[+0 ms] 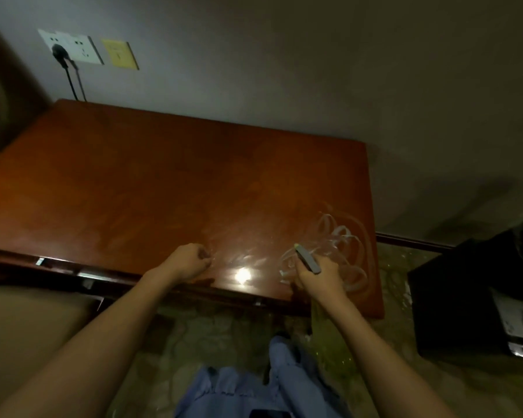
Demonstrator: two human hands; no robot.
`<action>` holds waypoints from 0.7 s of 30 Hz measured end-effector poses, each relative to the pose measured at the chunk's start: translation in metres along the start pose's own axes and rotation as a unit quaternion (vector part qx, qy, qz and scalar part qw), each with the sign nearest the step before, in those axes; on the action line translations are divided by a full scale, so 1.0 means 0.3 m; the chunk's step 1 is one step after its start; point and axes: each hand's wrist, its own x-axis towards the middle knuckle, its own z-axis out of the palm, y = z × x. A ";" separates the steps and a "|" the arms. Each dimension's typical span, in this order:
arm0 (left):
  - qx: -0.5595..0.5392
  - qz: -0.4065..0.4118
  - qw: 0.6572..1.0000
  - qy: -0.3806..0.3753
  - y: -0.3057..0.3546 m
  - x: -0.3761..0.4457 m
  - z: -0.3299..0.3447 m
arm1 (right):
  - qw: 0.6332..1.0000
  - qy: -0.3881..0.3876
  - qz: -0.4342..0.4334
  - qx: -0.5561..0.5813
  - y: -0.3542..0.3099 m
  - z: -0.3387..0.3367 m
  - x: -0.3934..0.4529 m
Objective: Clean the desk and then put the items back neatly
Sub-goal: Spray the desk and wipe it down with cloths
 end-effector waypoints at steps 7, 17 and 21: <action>-0.009 0.031 0.999 -0.022 -0.065 -0.101 0.073 | 0.999 -0.030 -0.004 0.037 0.043 0.130 -0.152; -0.011 0.045 0.999 -0.015 -0.067 -0.138 0.071 | 0.999 -0.042 0.007 -0.027 0.103 0.160 -0.274; 0.005 0.066 0.998 -0.017 -0.008 -0.140 0.084 | 0.998 0.060 -0.006 0.030 0.126 0.120 -0.282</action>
